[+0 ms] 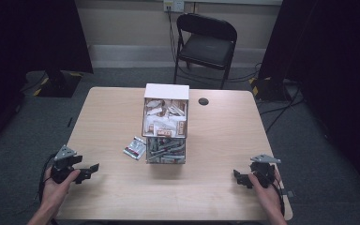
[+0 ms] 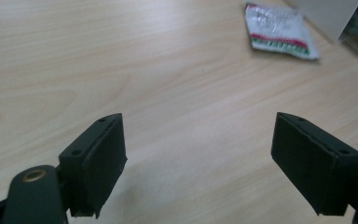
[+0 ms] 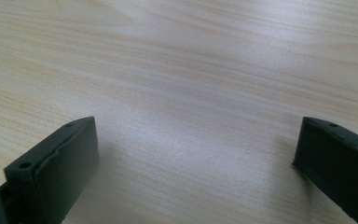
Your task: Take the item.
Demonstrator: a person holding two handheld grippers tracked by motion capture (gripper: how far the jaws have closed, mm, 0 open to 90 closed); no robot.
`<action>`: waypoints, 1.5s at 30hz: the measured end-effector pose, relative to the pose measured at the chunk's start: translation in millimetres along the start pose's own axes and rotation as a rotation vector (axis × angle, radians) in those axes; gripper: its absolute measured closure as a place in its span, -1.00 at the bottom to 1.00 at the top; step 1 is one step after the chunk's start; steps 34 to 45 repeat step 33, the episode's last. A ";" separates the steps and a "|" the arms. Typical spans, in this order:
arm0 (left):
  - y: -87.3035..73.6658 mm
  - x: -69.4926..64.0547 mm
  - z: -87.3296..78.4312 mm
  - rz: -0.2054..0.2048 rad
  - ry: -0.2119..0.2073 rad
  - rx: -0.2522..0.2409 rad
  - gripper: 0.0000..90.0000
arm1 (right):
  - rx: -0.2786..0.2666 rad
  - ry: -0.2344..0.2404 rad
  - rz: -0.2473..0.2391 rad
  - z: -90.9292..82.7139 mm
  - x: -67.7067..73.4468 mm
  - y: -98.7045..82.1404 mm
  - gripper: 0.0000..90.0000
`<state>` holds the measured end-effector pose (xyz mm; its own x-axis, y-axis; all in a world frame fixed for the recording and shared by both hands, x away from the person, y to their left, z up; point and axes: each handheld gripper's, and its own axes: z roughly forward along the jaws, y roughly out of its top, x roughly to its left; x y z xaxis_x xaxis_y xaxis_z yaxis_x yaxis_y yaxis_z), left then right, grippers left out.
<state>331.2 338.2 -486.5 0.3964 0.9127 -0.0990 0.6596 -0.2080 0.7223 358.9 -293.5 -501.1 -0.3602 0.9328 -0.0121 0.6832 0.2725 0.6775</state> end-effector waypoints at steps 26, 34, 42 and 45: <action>-20.4 -7.2 14.2 -0.011 0.095 0.012 -0.73 | 0.000 0.000 0.000 0.0 0.0 0.0 -1.00; -20.0 -6.7 14.8 -0.013 0.093 0.011 -0.76 | 0.000 0.000 -0.001 0.0 0.0 0.0 -1.00; -20.0 -6.7 14.8 -0.013 0.093 0.011 -0.76 | 0.000 0.000 -0.001 0.0 0.0 0.0 -1.00; -20.0 -6.7 14.8 -0.013 0.093 0.011 -0.76 | 0.000 0.000 -0.001 0.0 0.0 0.0 -1.00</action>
